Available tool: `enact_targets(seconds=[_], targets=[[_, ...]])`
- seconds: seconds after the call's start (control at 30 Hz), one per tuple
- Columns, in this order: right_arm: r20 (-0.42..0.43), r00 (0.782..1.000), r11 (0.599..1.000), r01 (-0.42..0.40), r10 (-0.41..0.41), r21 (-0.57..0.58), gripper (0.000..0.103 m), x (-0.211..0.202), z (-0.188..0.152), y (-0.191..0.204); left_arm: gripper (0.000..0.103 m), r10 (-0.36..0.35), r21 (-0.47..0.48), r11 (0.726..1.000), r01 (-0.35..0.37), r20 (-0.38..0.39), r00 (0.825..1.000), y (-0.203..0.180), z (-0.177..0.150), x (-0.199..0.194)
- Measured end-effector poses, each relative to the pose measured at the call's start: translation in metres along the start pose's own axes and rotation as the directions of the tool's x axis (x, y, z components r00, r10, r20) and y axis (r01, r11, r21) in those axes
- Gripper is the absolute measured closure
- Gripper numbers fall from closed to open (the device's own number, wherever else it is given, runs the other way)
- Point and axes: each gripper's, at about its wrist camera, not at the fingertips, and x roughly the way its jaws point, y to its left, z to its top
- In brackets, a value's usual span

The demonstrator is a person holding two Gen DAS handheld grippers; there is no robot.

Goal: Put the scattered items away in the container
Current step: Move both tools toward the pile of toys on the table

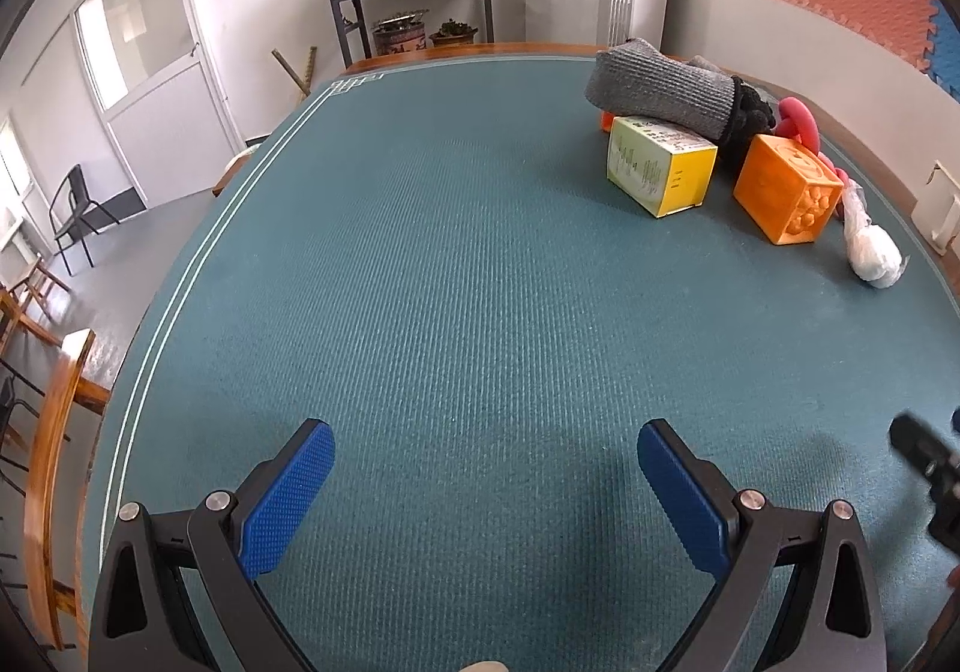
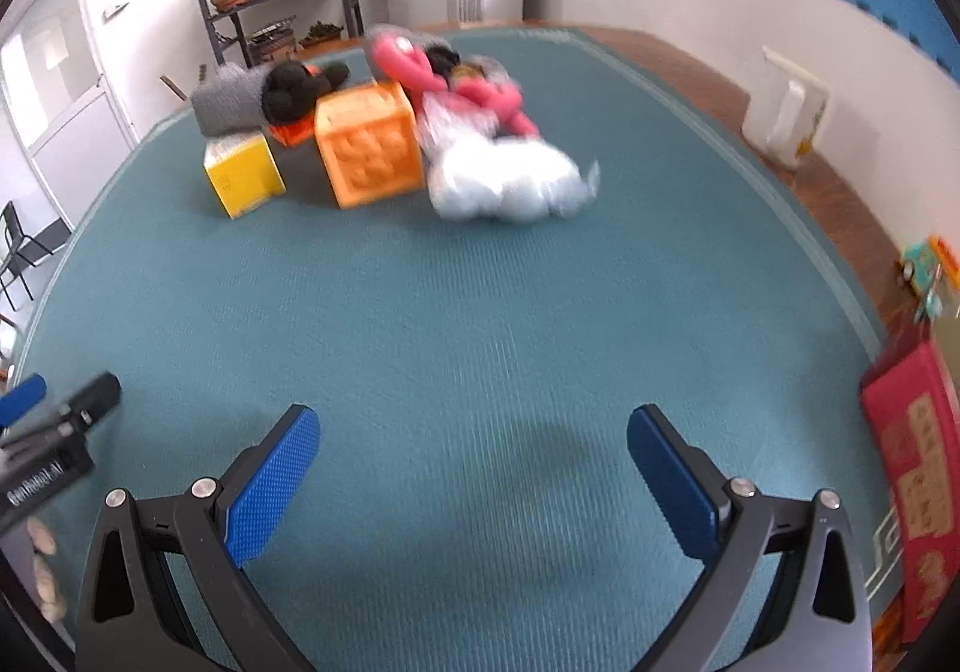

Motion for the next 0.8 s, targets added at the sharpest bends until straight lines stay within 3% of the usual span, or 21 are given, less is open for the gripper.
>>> enact_targets(seconds=[0.17,0.33,0.6,0.8], targets=[[0.061,0.998,1.000,0.010,-0.008,-0.024,0.000,0.000,0.025,0.009,0.001,0.007,-0.004,1.000,-0.007,-0.009,1.000,0.001,-0.001,0.004],[0.102,0.994,0.999,-0.033,0.032,0.005,0.000,0.002,0.045,0.014,0.001,-0.003,-0.019,1.000,0.003,-0.025,1.000,0.004,0.000,0.010],[0.226,0.971,0.997,-0.074,0.072,0.000,0.000,0.002,0.054,0.014,0.001,-0.048,-0.068,0.997,0.047,-0.012,0.999,0.011,-0.003,0.016],[0.207,0.977,0.998,-0.055,0.047,0.037,0.000,0.010,0.054,0.000,0.000,-0.043,-0.067,0.997,0.042,-0.010,0.999,0.009,-0.004,0.016]])
